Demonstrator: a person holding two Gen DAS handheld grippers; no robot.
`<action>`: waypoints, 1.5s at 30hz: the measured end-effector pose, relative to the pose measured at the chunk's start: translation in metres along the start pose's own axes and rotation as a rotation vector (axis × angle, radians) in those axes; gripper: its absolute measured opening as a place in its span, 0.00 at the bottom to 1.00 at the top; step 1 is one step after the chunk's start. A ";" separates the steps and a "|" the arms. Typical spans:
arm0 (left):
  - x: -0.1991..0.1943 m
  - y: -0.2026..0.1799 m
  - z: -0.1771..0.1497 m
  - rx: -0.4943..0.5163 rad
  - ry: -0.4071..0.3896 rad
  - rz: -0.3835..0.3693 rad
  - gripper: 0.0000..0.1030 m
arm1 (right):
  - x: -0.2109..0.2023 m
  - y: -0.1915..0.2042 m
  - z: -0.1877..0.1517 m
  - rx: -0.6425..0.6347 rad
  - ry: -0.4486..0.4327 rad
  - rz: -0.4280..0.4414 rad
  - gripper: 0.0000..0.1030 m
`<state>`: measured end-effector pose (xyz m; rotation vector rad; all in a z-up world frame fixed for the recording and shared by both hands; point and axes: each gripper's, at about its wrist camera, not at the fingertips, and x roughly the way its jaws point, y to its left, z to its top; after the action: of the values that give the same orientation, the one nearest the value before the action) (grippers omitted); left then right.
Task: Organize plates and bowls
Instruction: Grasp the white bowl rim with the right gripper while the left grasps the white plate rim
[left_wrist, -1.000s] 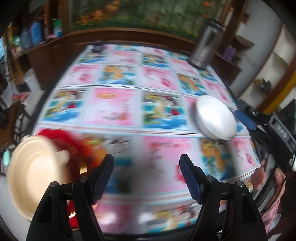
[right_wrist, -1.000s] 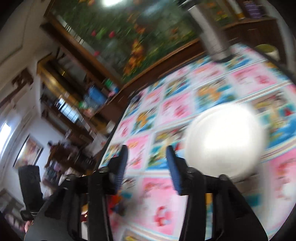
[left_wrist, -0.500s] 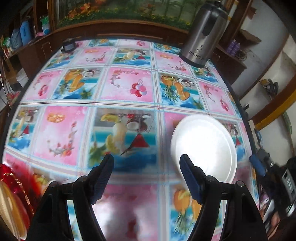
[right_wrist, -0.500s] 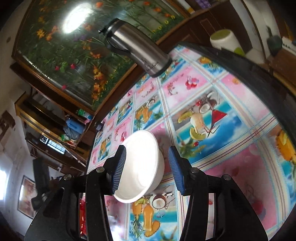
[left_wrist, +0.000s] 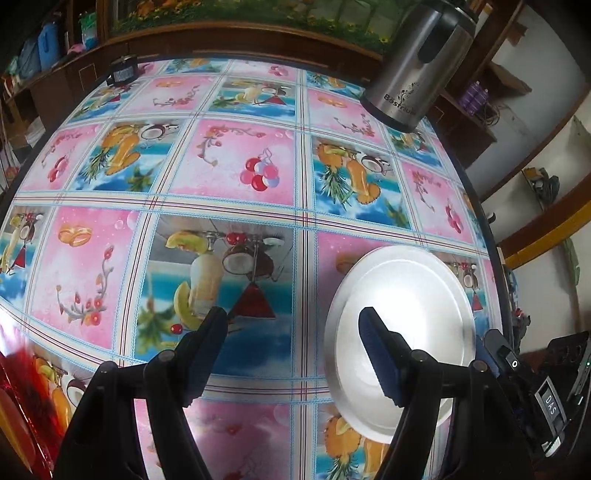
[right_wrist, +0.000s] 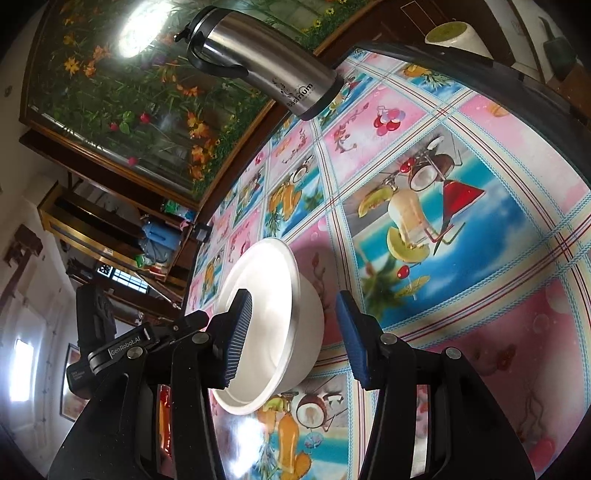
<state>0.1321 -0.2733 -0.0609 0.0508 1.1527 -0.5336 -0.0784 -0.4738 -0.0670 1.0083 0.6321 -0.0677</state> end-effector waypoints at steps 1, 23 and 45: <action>-0.001 0.000 0.000 0.002 -0.006 0.006 0.72 | 0.001 0.000 0.000 0.002 0.002 0.002 0.46; 0.003 -0.037 -0.014 0.138 -0.100 0.082 0.72 | 0.012 0.000 -0.003 -0.013 0.034 -0.005 0.46; 0.037 -0.036 -0.016 0.147 -0.069 0.078 0.72 | 0.032 -0.005 -0.002 0.000 0.067 -0.067 0.46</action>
<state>0.1135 -0.3135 -0.0917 0.2022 1.0386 -0.5457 -0.0546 -0.4670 -0.0886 0.9929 0.7270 -0.0935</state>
